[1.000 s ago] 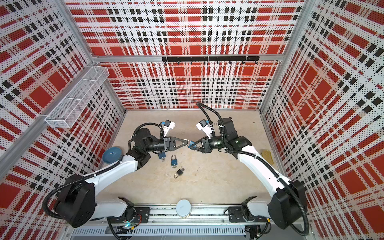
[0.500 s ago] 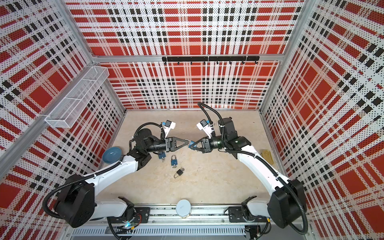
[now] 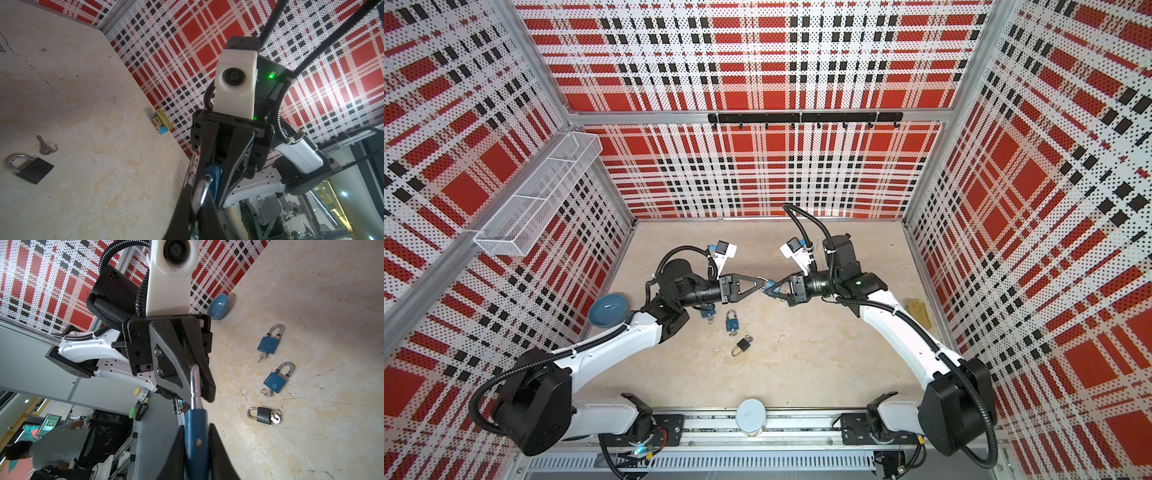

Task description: Lock with the key

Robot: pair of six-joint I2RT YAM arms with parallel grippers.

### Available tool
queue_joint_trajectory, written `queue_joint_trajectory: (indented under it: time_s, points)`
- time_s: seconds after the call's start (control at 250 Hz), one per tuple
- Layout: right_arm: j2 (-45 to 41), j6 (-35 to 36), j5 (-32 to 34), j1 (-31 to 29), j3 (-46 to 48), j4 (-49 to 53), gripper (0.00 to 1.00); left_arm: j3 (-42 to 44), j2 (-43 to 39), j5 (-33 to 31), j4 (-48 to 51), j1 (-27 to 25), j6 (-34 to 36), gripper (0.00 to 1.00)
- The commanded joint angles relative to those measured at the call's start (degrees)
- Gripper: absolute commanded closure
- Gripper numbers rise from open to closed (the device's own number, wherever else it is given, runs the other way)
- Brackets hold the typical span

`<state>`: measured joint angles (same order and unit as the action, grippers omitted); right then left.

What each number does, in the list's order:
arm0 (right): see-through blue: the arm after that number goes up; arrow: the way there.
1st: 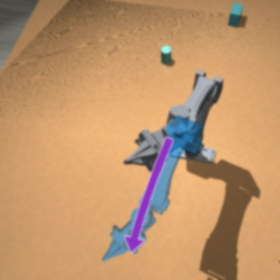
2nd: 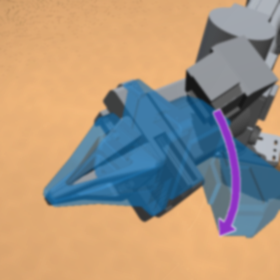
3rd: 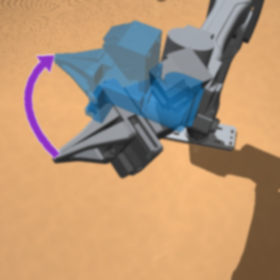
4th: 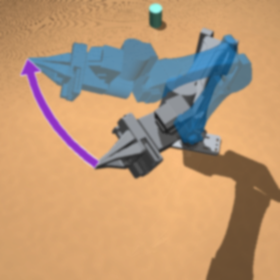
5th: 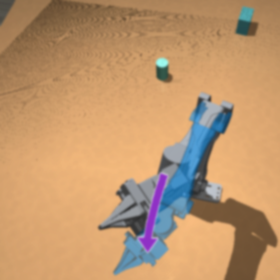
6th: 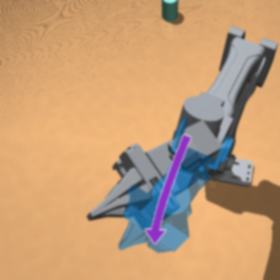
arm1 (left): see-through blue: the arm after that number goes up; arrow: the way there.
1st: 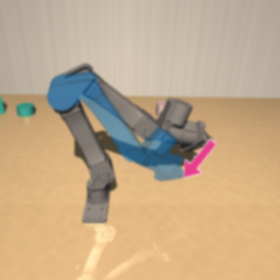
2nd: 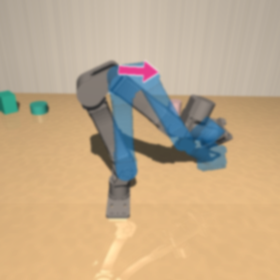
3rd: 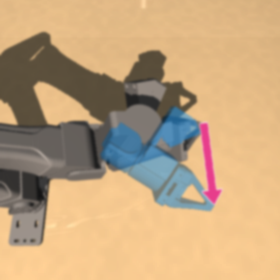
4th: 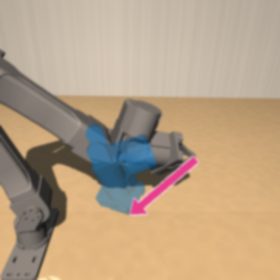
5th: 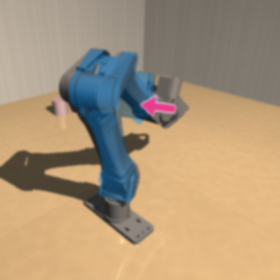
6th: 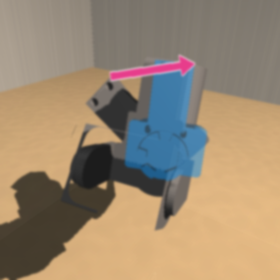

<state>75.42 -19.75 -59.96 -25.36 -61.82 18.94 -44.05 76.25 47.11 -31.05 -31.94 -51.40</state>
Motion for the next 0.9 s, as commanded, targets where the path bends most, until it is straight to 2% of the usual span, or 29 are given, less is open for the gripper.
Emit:
queue_joint_trajectory:
  time_s: [0.0, 0.548, 0.804, 0.896]
  points:
    - [0.58, -1.32, -3.64, -2.98, -1.03, -10.79, 1.0, -0.11, 0.9, -0.51, 2.32, -5.97, 1.85, 1.0]
    - [2.08, -2.63, -3.14, -2.96, -1.89, -14.19, 1.0, -0.24, 1.35, -2.99, 3.63, -14.18, 2.25, 1.0]
    - [2.68, -2.38, -3.1, -2.95, -1.99, -14.46, 1.0, 0.26, 0.59, -3.86, 3.62, -14.63, 2.0, 1.0]
    - [2.63, -1.41, -2.75, -2.99, -2.06, -13.09, 1.0, 0.33, -0.88, -4.04, 3.86, -12.59, 1.68, 1.0]
